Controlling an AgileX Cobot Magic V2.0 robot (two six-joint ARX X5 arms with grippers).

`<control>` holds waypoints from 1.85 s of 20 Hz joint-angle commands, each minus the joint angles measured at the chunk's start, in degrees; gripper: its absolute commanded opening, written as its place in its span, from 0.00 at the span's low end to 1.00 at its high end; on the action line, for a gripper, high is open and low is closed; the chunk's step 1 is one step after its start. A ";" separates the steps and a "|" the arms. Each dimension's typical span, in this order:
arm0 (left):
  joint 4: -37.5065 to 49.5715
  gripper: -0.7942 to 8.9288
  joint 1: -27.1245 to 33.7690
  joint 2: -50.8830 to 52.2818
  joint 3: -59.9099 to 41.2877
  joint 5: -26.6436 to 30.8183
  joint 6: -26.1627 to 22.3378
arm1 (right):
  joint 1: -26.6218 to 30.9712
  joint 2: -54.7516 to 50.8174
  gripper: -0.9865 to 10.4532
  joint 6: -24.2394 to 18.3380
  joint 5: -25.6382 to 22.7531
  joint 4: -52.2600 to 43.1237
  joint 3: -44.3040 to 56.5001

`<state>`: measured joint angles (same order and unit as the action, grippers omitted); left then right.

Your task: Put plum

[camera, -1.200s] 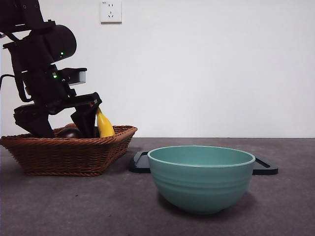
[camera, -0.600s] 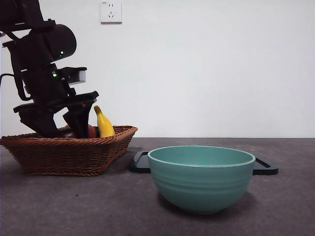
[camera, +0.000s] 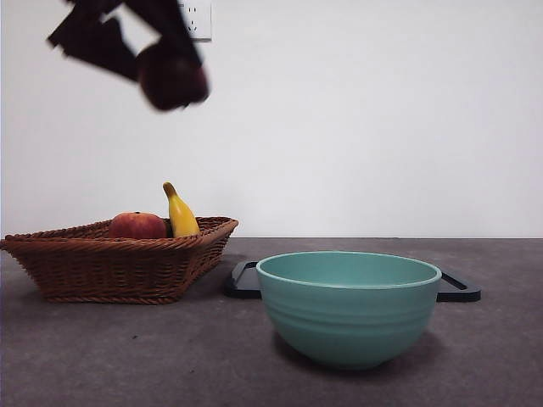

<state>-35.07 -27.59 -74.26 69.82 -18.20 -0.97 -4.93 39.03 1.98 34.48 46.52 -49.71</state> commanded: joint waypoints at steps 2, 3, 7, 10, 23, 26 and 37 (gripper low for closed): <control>-0.11 0.34 -6.73 -0.79 1.16 -0.37 -0.02 | -0.24 0.26 0.42 0.59 -0.39 -0.20 -1.01; -0.11 0.34 -8.70 -1.29 1.16 -0.37 -0.04 | -0.24 0.26 0.42 0.59 -0.42 -0.20 -1.01; 0.26 0.34 -15.23 -6.16 1.16 -0.33 -0.22 | -0.24 0.28 0.42 0.57 -0.52 -0.24 -1.01; 0.42 0.34 -18.49 -11.58 1.16 -0.31 -1.42 | -0.24 0.28 0.42 0.57 -1.66 -0.20 -1.01; 7.56 0.34 -23.61 -27.06 1.16 3.65 -5.92 | -0.24 0.26 0.42 0.59 -1.51 0.31 -1.01; 8.52 0.34 -23.69 -28.39 1.16 3.67 -7.02 | -0.24 0.26 0.42 0.57 -1.51 0.28 -1.01; 7.85 0.35 -23.98 -29.31 1.16 3.69 -8.66 | -0.24 0.20 0.42 0.59 -1.49 0.42 -1.01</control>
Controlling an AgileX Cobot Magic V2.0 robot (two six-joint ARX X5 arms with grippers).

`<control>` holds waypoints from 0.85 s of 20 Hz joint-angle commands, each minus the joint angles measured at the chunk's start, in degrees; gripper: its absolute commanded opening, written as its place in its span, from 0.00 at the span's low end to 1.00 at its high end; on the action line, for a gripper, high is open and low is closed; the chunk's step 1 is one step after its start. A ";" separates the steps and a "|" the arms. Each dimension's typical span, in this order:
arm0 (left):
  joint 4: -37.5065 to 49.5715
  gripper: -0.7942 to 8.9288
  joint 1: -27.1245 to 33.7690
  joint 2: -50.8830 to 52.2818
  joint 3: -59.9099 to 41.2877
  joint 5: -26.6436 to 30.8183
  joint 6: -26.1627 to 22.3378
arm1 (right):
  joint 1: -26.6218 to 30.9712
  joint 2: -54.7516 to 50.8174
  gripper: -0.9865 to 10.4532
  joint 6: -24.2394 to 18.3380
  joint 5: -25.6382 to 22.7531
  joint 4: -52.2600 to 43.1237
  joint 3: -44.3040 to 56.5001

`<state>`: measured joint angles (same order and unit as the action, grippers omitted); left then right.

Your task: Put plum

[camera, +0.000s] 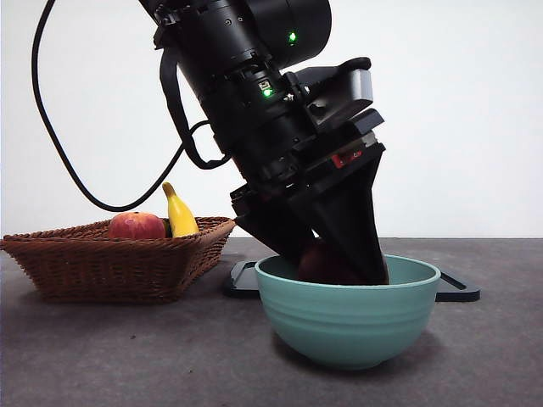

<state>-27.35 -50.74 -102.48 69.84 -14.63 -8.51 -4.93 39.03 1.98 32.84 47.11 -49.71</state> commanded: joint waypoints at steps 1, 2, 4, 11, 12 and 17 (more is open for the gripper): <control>0.02 0.38 -0.83 -1.09 1.14 0.13 -1.09 | -0.24 0.17 0.42 0.59 0.15 0.04 -1.01; -0.07 0.43 -0.83 -1.09 1.14 0.11 -1.11 | -0.24 0.20 0.42 0.59 0.15 0.24 -1.01; -0.04 0.45 -0.83 -1.09 1.14 0.15 -1.09 | -0.24 0.17 0.42 0.59 0.15 0.79 -1.01; -0.09 0.50 -0.83 -1.09 1.14 0.15 -0.85 | -0.24 0.17 0.42 0.59 0.17 1.16 -1.01; -0.11 0.50 -0.83 -1.09 1.14 0.15 -0.85 | -0.24 0.17 0.42 0.59 0.17 1.16 -1.01; -0.15 0.50 -0.63 -0.44 1.46 0.15 1.42 | -0.24 0.17 0.42 0.59 0.15 1.16 -1.01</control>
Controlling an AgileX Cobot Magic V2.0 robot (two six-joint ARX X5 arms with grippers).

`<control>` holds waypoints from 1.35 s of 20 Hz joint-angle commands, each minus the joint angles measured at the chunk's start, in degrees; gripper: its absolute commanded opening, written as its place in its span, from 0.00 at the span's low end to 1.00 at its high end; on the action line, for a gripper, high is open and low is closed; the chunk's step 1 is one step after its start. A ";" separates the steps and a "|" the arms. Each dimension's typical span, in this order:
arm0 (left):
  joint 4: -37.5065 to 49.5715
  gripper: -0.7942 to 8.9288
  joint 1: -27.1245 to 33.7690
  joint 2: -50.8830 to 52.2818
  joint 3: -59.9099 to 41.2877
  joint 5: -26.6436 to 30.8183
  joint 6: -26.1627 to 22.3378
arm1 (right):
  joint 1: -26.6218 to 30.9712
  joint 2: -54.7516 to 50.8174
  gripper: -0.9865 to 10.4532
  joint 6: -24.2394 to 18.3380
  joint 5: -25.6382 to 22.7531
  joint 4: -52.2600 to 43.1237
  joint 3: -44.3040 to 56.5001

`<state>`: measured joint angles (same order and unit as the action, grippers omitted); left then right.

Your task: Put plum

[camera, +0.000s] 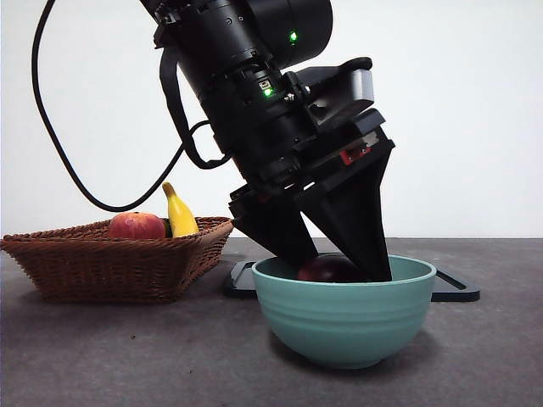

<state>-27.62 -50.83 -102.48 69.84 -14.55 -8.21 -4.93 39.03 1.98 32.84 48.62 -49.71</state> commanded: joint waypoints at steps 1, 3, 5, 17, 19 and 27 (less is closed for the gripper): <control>0.07 0.50 -0.42 0.11 1.77 0.07 1.49 | -0.24 0.20 0.42 0.59 0.15 -0.35 -1.01; 0.28 0.50 -0.13 2.40 2.12 0.07 1.64 | -0.24 0.20 0.42 0.59 0.15 -0.35 -1.01; 0.24 0.50 0.48 5.44 2.75 0.07 1.86 | -0.24 0.20 0.42 0.59 0.13 -0.37 -1.01; -7.56 0.50 17.62 33.18 3.15 0.02 4.57 | -0.24 0.31 0.42 0.59 0.13 -0.50 -1.01; -10.99 0.50 21.73 36.59 2.89 -0.48 4.39 | -0.24 0.63 0.42 0.59 0.15 -0.48 -1.01; -20.76 0.50 27.93 44.26 -5.42 -16.85 2.89 | -0.26 4.39 0.42 0.59 2.56 -0.57 -1.01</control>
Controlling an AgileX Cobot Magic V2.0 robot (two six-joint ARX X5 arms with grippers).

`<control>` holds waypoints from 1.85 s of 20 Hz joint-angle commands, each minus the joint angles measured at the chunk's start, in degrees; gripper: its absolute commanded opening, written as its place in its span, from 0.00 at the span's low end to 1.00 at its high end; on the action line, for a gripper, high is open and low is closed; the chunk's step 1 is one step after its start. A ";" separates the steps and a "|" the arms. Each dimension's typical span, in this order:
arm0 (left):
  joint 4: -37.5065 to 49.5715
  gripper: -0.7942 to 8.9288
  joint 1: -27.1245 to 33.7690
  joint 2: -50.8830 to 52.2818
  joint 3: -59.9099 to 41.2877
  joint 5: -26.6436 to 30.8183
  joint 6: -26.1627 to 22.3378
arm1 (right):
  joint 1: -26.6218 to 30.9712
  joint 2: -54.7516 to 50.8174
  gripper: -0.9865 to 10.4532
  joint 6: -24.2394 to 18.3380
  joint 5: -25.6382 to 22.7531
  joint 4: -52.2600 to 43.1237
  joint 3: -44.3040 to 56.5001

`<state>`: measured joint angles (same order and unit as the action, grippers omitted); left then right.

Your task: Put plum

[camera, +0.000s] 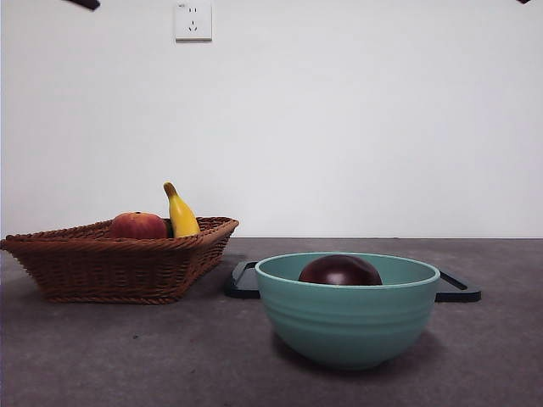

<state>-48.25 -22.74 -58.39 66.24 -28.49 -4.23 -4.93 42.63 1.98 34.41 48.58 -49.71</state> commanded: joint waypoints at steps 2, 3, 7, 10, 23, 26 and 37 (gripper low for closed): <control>-0.37 0.50 -0.22 1.36 -6.71 -7.23 -1.09 | -0.39 1.77 0.42 0.59 1.73 -0.48 -1.01; -0.63 0.50 -0.26 1.70 -8.87 -8.96 -1.09 | -0.81 2.21 0.42 0.57 1.73 -0.35 -1.01; -3.32 0.50 -0.26 1.90 -12.70 -10.21 -2.62 | -3.82 3.82 0.42 0.57 1.57 1.09 -0.98; -3.15 0.50 -0.26 1.92 -12.70 -10.54 -2.60 | -6.58 5.68 0.42 0.57 0.37 2.27 -0.98; -2.91 0.50 -0.26 1.92 -12.70 -10.54 -2.60 | -21.62 26.16 0.37 5.25 -13.53 -10.86 1.53; -2.93 0.50 -0.26 1.92 -12.70 -10.54 -2.62 | -23.58 31.10 0.36 5.57 -15.76 -13.11 1.53; -2.91 0.50 -0.26 1.92 -12.70 -10.54 -2.62 | -26.93 41.27 0.14 5.53 -19.74 -19.54 1.53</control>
<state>-51.42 -22.74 -56.18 52.86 -38.59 -6.13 -31.44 82.98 6.96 14.79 29.39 -47.92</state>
